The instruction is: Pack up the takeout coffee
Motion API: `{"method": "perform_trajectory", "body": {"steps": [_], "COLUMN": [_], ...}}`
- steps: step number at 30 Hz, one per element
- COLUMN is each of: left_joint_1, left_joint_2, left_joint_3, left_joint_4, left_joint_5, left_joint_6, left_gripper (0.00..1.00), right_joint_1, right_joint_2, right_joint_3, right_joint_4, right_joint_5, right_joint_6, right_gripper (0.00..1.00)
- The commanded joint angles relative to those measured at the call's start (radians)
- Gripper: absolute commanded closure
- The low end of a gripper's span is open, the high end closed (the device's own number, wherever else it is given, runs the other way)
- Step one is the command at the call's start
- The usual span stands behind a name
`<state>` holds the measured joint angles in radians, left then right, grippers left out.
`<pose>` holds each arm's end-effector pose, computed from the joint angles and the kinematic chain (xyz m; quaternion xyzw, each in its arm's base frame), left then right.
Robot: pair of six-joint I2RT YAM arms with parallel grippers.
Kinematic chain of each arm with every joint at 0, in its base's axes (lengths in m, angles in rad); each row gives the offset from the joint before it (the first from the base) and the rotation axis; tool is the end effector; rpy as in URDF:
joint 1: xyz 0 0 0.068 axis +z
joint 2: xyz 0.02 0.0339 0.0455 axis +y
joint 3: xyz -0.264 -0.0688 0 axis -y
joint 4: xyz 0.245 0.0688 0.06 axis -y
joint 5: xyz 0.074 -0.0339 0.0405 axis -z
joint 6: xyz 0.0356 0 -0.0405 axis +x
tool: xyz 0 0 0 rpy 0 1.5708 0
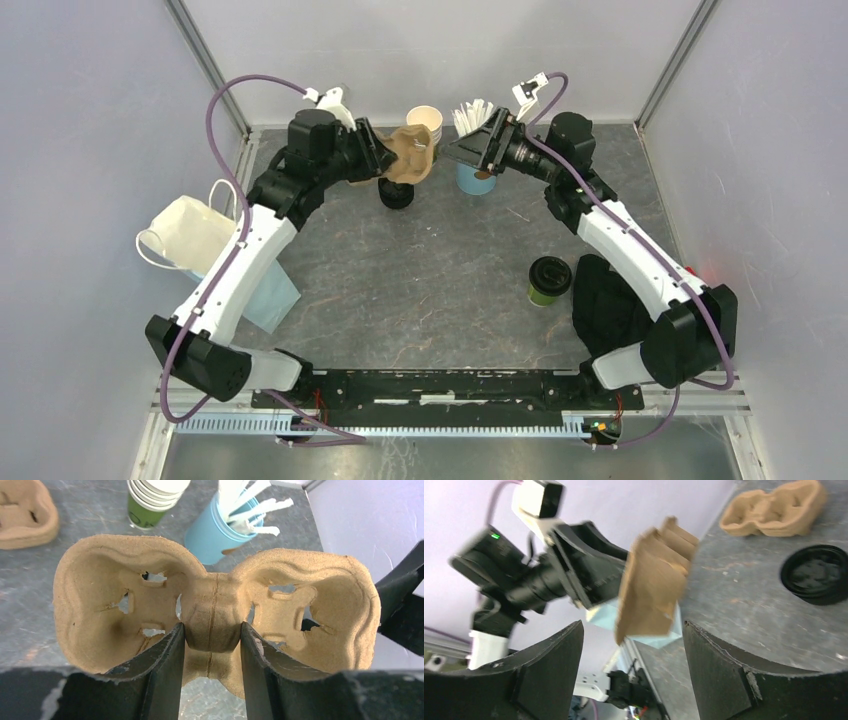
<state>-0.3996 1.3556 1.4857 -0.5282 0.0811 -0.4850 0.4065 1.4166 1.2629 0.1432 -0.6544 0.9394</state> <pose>0.2750 -0.1193 0.4202 -0.0131 0.8325 -0.2672 0.4852 0.2973 0.1516 0.3951 -0.0409 0.7089 0.5938 0.3785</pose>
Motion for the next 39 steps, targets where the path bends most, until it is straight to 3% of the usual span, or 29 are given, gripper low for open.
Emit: {"method": "perform_trajectory", "body": {"steps": [1, 9, 21, 39], "left_joint_1": [-0.043, -0.053, -0.053, -0.053], "left_joint_2": [-0.028, -0.032, -0.029, -0.022], "left_joint_3": [-0.06, -0.063, -0.06, -0.061], "left_joint_4": [0.122, 0.132, 0.14, 0.142], "left_joint_5": [0.005, -0.004, 0.003, 0.018], "left_joint_6": [-0.097, -0.079, -0.075, -0.081], "left_gripper": [0.68, 0.68, 0.69, 0.69], "right_joint_1": [0.035, 0.073, 0.073, 0.073], "right_joint_2": [0.009, 0.011, 0.007, 0.034], "right_joint_3": [0.009, -0.01, -0.028, -0.016], "right_joint_4": [0.281, 0.266, 0.189, 0.172], "right_joint_5": [-0.052, -0.047, -0.013, 0.007], "right_joint_6": [0.194, 0.189, 0.13, 0.105], "right_gripper": [0.23, 0.39, 0.41, 0.64]}}
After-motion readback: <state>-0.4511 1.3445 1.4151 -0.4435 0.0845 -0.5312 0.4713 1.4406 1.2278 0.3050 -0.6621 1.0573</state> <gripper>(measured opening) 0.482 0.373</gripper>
